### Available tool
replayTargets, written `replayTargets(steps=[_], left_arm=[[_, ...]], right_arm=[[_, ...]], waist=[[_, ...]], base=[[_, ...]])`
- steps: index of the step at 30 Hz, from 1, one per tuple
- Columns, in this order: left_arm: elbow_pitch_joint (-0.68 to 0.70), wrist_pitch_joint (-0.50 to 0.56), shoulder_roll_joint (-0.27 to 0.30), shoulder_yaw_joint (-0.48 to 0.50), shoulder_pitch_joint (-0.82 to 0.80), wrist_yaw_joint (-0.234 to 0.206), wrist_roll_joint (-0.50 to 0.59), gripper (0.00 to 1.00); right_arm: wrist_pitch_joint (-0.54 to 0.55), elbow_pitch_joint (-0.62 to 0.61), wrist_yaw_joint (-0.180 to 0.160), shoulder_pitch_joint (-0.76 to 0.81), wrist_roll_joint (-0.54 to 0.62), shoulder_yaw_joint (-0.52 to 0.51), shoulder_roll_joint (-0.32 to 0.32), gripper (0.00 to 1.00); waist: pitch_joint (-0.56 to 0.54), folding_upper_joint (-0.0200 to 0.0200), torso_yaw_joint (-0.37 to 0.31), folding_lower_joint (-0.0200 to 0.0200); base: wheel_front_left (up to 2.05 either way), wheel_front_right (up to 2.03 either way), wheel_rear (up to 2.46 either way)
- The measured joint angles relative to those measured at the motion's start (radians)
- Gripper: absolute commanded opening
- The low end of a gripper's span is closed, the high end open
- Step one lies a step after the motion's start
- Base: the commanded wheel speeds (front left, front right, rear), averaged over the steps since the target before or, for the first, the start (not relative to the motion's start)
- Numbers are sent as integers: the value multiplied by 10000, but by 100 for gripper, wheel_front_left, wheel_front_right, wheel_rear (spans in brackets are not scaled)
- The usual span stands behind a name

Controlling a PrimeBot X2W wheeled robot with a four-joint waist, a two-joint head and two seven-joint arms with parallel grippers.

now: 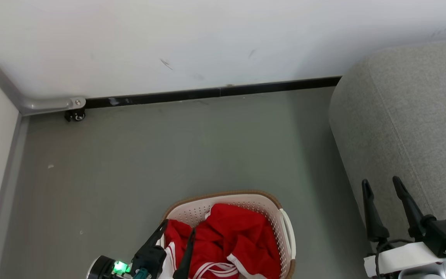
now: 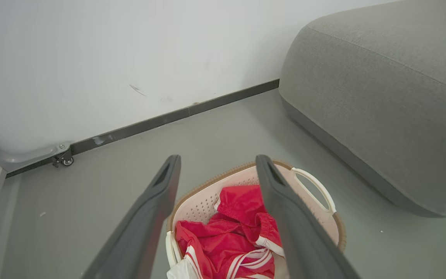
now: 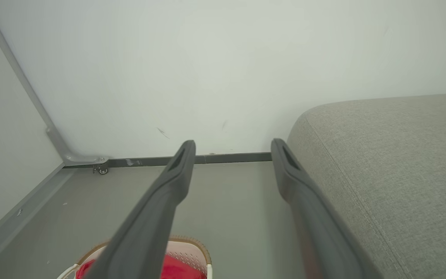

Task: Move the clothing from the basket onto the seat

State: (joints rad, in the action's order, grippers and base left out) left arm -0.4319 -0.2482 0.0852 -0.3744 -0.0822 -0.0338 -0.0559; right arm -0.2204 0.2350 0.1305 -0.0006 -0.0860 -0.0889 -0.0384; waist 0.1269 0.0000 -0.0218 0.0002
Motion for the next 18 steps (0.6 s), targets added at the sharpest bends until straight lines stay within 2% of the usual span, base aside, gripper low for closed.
replayTargets(steps=[18], left_arm=[[-1131, 0, -15, -8, -1400, -12, 343, 100]], right_arm=[[-86, -1057, 0, -722, 4, 79, -4, 100]], waist=[[1732, 0, -289, 1]], base=[[0, 0, 0]])
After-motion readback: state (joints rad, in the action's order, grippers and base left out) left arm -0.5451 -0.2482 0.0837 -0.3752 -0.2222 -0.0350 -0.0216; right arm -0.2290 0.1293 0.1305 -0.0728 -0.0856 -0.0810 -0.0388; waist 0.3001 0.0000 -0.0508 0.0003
